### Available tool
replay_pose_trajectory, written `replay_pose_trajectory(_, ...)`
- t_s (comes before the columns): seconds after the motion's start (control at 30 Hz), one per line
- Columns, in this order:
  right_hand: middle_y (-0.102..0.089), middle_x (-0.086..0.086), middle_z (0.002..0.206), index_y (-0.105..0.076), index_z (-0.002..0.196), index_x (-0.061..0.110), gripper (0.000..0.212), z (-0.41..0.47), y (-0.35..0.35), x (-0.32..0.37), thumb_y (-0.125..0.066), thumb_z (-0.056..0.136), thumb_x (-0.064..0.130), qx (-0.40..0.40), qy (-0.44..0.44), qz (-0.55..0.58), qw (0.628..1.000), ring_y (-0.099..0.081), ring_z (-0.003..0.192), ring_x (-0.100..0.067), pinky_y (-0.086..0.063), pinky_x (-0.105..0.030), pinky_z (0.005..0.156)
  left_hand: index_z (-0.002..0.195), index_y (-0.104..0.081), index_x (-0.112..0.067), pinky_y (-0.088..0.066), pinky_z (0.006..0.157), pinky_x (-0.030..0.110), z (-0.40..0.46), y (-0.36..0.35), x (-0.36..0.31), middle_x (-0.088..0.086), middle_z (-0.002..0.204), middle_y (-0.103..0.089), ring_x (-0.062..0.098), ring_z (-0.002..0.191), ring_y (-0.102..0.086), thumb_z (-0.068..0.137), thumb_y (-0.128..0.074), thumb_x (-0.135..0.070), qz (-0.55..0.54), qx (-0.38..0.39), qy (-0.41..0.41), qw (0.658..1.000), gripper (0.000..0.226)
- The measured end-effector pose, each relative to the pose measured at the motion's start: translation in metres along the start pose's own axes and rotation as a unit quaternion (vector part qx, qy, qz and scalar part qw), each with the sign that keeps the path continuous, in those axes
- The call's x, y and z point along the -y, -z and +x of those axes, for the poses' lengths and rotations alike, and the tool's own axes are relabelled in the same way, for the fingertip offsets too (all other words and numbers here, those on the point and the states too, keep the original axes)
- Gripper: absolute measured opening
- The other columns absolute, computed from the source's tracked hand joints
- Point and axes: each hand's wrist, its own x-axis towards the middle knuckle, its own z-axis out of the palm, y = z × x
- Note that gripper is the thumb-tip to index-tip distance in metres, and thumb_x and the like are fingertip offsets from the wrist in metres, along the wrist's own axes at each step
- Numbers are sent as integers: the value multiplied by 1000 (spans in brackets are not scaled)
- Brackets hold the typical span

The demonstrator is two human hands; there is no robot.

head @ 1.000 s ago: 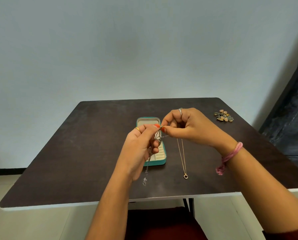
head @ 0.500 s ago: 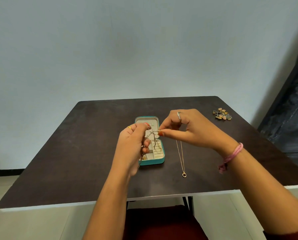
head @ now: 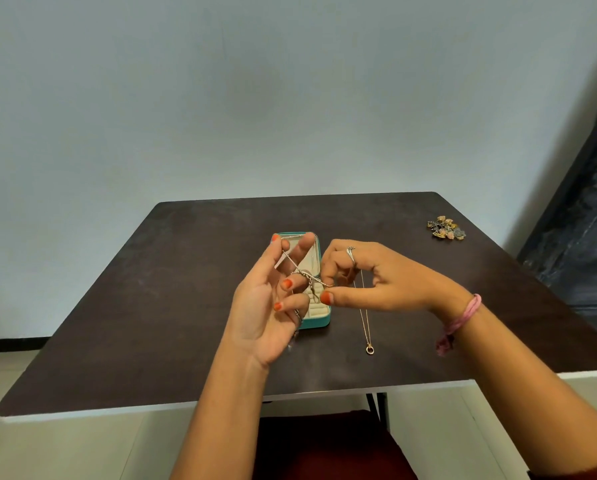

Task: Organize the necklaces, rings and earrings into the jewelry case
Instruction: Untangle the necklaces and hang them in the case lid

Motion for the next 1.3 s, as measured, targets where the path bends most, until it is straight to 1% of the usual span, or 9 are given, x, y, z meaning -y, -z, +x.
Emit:
replay_pose_trajectory(0.17,-60,-2,87,-70,86,18,19,-2,-1,-4,-60,89,34,-27,-13,31,999,-58,79,-18,-50,-46,71,87,-54,-21,-29,33,9,-5,3,5,2,134,-58,3,46,-42,85,-54,-34,73,54,-97,991,13)
replay_pose_trajectory(0.33,-67,3,86,-69,89,-1,28,-7,-6,-9,-52,94,21,-18,-51,165,985,-61,79,-6,-48,-22,71,76,-57,-21,-38,32,14,-2,16,4,2,145,-47,5,48,-53,76,-73,-41,139,137,-157,968,25)
replay_pose_trajectory(0.47,-67,10,78,-72,90,11,31,-7,-15,-14,-50,92,33,-69,-121,287,948,-56,71,-6,-47,-17,68,78,-53,-18,-39,31,13,-1,20,1,10,145,-45,6,42,-52,81,-70,-36,111,210,-118,964,25)
replay_pose_trajectory(0.63,-67,3,96,-68,108,24,26,6,-17,-20,-56,88,37,-141,-159,362,908,-59,76,-8,-50,-28,74,91,-51,-12,-36,36,14,2,22,1,21,146,-38,12,53,-61,99,-44,-25,-16,329,-9,944,17)
replay_pose_trajectory(0.77,-61,2,128,-58,127,29,35,13,-17,-12,-45,95,32,-81,-104,323,937,-57,117,-17,-51,-38,90,101,-56,-8,-38,40,13,6,21,3,23,144,-39,13,59,-67,103,-35,-26,-38,366,37,929,28)
replay_pose_trajectory(0.87,-57,-2,133,-57,129,21,39,14,-6,-2,-43,93,21,-74,-58,250,964,-52,125,-19,-44,-43,102,103,-55,-7,-38,39,13,7,25,0,25,140,-43,14,60,-68,103,-36,-26,-41,393,83,915,27)
replay_pose_trajectory(0.93,-62,1,124,-59,124,15,34,14,5,7,-43,93,14,-28,-47,187,981,-57,117,-15,-45,-35,101,108,-57,-10,-36,38,12,9,25,-1,24,135,-49,10,59,-68,104,-34,-28,-10,404,97,909,29)
replay_pose_trajectory(1.1,-61,15,56,-63,84,17,25,16,15,20,-50,94,-1,107,-84,133,982,-58,62,3,-42,-21,78,106,-52,-13,-28,30,13,13,29,1,23,111,-64,6,39,-58,98,-49,-30,105,347,108,926,19)
replay_pose_trajectory(1.3,-64,11,69,-69,80,26,16,17,17,9,-63,90,16,91,-80,55,991,-57,68,-7,-46,-27,68,110,-37,-16,-14,29,15,17,34,8,19,102,-66,6,35,-50,86,-67,-37,151,287,114,939,43)
